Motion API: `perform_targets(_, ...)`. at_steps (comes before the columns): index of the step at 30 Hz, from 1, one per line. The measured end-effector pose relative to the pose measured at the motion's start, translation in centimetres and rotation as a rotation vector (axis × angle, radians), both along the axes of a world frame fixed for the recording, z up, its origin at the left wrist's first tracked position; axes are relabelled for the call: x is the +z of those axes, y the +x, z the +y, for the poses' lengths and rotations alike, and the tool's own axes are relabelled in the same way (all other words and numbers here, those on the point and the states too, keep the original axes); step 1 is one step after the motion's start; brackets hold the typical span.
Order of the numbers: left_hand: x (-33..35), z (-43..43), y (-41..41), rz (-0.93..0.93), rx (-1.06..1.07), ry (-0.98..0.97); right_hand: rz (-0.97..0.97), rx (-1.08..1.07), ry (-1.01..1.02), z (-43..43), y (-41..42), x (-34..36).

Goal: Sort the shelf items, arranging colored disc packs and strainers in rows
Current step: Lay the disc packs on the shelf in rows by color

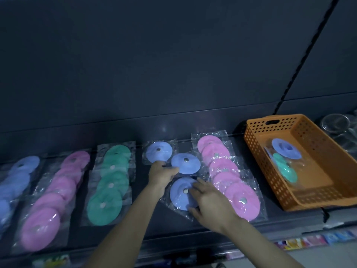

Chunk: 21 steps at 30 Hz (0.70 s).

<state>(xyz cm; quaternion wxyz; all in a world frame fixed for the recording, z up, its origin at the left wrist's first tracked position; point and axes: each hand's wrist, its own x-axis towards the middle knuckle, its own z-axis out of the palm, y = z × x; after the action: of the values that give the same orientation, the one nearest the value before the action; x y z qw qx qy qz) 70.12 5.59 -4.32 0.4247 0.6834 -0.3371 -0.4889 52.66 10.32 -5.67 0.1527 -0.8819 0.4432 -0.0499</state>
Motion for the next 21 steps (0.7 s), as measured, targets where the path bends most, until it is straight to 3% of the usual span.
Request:
perform_targets(3,0.6,0.6,0.1,0.068,-0.094,-0.037,-0.022,0.008,0.005,0.2,0.0,-0.1)
perform_targets(8,1.2,0.7,2.2,-0.055,0.082,-0.173,-0.041,-0.020,0.069,0.5,0.4,-0.3)
perform_targets(15,0.6,-0.1,6.5,-0.216,0.112,-0.059,-0.021,-0.016,0.078,-0.6,1.8,-0.1)
perform_targets(21,-0.2,-1.0,7.6,-0.509,0.016,0.006,0.078,-0.040,0.063,-1.5,3.1,-0.3)
